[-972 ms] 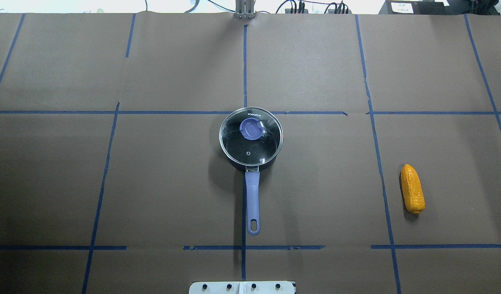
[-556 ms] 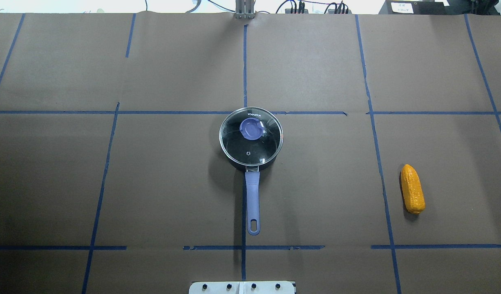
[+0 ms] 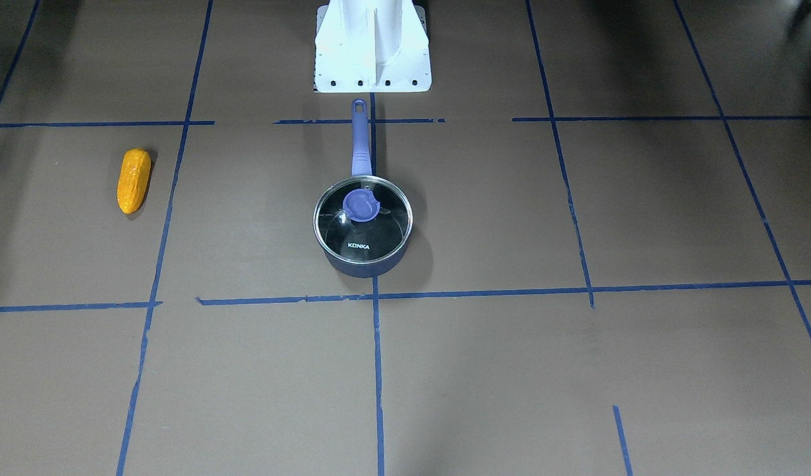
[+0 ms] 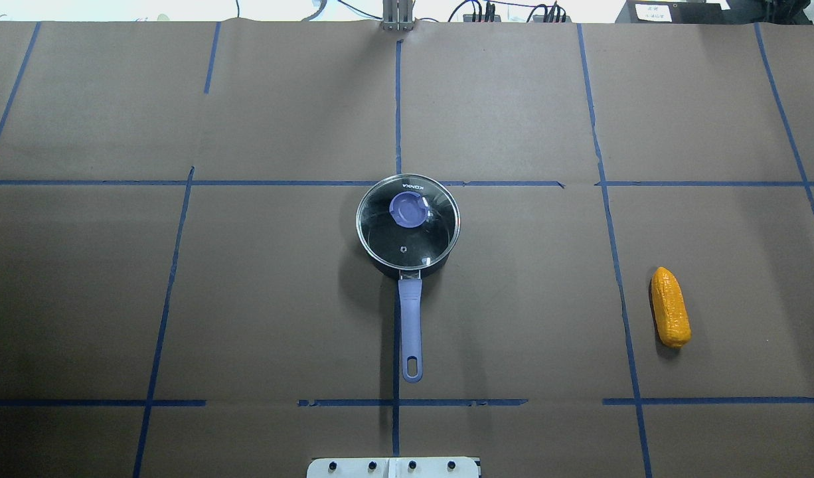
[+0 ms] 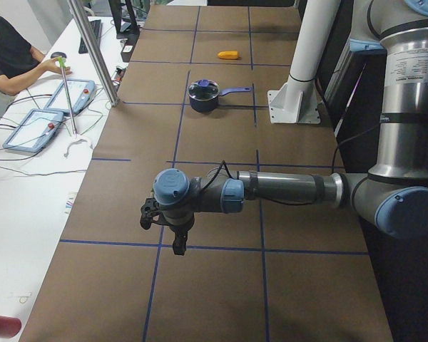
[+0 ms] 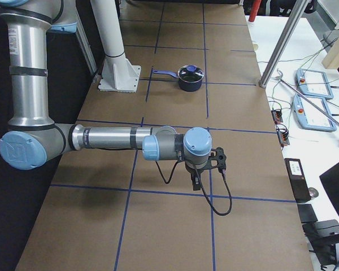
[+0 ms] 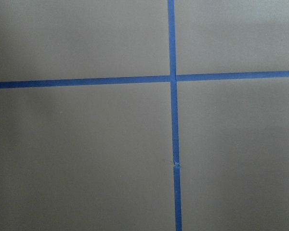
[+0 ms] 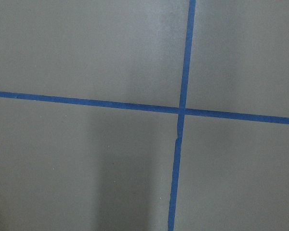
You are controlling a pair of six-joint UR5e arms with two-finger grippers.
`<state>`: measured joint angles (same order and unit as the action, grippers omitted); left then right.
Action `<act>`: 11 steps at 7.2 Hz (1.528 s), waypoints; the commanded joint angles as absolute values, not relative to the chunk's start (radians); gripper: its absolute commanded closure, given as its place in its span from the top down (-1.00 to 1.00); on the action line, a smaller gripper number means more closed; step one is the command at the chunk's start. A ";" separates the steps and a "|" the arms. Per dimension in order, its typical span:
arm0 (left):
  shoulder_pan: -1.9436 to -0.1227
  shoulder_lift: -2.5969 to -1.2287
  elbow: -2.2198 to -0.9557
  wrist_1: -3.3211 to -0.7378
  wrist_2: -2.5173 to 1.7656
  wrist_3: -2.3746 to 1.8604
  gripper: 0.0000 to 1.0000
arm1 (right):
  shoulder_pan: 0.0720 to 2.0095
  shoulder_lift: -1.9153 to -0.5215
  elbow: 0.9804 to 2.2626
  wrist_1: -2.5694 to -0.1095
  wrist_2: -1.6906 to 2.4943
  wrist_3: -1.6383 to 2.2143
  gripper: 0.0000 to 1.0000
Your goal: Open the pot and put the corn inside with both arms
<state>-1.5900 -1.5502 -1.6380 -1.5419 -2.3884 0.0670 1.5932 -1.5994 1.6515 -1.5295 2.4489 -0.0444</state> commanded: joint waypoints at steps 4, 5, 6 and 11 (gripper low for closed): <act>-1.612 -1.580 -1.862 -1.398 -2.438 0.052 1.00 | 1.609 -1.591 1.681 -1.531 2.450 -0.046 0.99; -1.611 -1.632 -1.944 -1.244 -2.434 0.051 1.00 | 1.609 -1.589 1.681 -1.529 2.450 -0.046 0.99; -1.608 -1.735 -1.994 -1.107 -2.433 0.049 1.00 | 1.618 -1.588 1.681 -1.529 2.448 -0.046 0.99; -1.427 -1.984 -2.166 -0.899 -2.239 -0.216 1.00 | 1.624 -1.623 1.694 -1.535 2.451 -0.046 0.99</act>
